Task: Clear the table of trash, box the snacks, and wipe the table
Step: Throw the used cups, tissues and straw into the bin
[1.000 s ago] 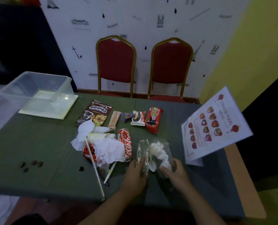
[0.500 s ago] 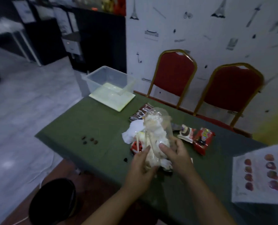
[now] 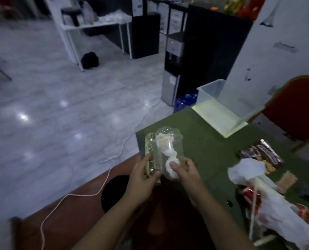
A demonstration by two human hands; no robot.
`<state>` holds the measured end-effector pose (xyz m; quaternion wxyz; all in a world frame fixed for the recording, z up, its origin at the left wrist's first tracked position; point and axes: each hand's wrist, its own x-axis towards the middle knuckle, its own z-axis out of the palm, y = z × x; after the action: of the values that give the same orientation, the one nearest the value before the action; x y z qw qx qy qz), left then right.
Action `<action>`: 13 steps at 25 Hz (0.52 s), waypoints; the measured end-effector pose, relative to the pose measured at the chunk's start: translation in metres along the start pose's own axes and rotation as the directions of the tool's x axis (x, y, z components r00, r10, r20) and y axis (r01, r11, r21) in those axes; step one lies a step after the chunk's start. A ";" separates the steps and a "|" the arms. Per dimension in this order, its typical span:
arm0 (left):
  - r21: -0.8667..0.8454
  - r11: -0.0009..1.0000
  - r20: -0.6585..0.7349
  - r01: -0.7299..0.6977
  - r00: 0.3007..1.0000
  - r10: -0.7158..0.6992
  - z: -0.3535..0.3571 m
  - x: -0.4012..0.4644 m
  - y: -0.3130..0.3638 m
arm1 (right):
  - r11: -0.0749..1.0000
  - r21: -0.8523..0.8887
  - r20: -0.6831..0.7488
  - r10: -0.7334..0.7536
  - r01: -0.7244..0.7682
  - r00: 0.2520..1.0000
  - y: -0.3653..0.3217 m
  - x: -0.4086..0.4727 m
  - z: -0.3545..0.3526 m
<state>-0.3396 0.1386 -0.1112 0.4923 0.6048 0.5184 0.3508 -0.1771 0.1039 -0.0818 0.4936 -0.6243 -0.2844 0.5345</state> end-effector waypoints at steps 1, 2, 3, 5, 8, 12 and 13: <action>-0.030 0.998 -0.006 0.048 0.999 -0.048 -0.018 0.007 -0.014 | 0.999 -0.021 0.033 0.031 -0.031 0.999 0.009 0.010 0.021; -0.081 0.990 -0.012 0.118 0.993 -0.119 -0.035 0.014 -0.034 | 0.997 -0.043 0.067 0.071 -0.069 0.995 0.020 0.021 0.044; -0.134 0.973 -0.010 0.190 0.981 -0.193 -0.053 0.020 -0.056 | 0.991 -0.065 0.094 0.125 -0.120 0.988 0.036 0.035 0.067; -0.194 0.929 -0.007 0.314 0.947 -0.321 -0.077 0.029 -0.099 | 0.969 -0.107 0.116 0.236 -0.224 0.965 0.070 0.056 0.099; -0.241 0.848 -0.069 0.473 0.863 -0.501 -0.099 0.044 -0.184 | 0.910 -0.174 0.110 0.397 -0.376 0.911 0.145 0.095 0.138; -0.293 0.736 -0.083 0.611 0.750 -0.656 -0.099 0.056 -0.278 | 0.797 -0.176 0.037 0.592 -0.578 0.805 0.235 0.141 0.155; -0.306 0.715 -0.073 0.629 0.733 -0.676 -0.097 0.060 -0.300 | 0.763 -0.152 0.011 0.636 -0.628 0.771 0.259 0.153 0.157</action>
<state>-0.5016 0.2130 -0.3783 0.6107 0.2773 0.6901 0.2718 -0.3298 0.1973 -0.3700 0.2309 -0.6996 -0.1093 0.6673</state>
